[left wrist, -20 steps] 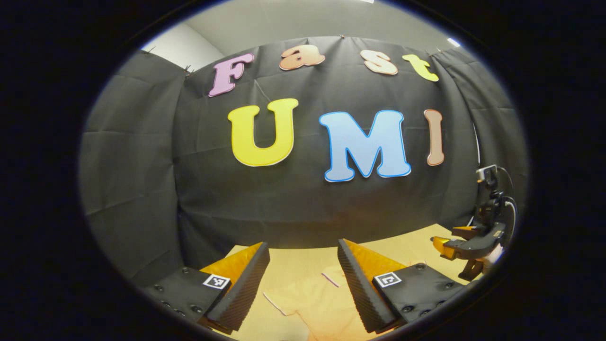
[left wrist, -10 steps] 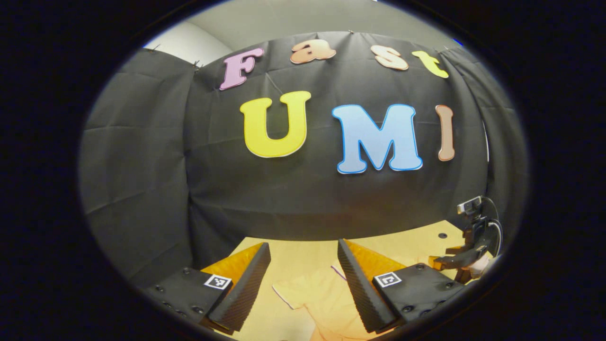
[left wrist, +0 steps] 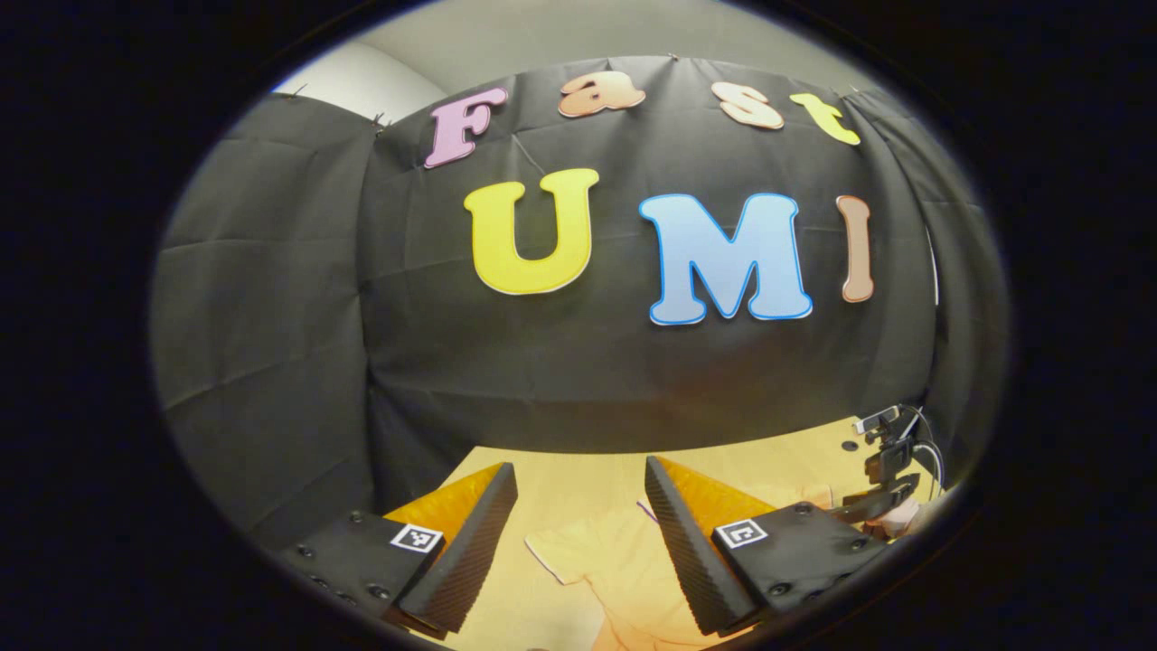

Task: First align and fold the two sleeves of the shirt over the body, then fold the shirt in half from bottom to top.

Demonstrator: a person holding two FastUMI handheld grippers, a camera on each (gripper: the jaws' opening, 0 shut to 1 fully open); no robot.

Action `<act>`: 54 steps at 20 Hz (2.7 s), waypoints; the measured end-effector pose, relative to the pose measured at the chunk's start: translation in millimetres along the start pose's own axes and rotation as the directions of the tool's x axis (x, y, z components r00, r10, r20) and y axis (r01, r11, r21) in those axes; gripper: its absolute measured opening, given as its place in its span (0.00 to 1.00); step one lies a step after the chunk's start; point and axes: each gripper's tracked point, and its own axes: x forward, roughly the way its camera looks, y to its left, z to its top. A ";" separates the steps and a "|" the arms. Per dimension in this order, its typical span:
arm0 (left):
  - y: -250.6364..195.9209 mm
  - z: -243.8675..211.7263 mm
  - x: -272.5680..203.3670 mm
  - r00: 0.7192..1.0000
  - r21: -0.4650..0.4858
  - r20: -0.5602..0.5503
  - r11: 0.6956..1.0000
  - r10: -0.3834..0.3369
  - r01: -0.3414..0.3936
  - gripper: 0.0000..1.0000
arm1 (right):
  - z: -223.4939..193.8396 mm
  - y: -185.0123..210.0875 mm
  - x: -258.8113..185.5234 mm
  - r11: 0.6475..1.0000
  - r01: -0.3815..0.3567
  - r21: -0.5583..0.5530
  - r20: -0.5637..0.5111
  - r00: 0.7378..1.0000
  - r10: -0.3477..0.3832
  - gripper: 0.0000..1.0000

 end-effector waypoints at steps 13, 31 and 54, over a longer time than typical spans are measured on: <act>-1.6 -3.5 -1.0 1.000 -0.030 -0.025 1.000 -0.007 0.006 0.94 | -9.4 17.5 5.8 0.986 -0.106 0.128 -0.080 0.990 0.117 0.16; 0.2 -5.2 -1.9 0.998 -0.036 -0.057 0.999 0.007 -0.009 0.94 | 67.7 118.6 -32.8 0.973 -0.223 0.065 0.045 0.974 0.221 0.03; 1.3 -22.9 2.8 0.991 -0.072 -0.124 0.996 0.050 -0.059 0.94 | 35.5 192.6 -42.9 0.951 -0.291 -0.100 -0.034 0.957 0.289 0.29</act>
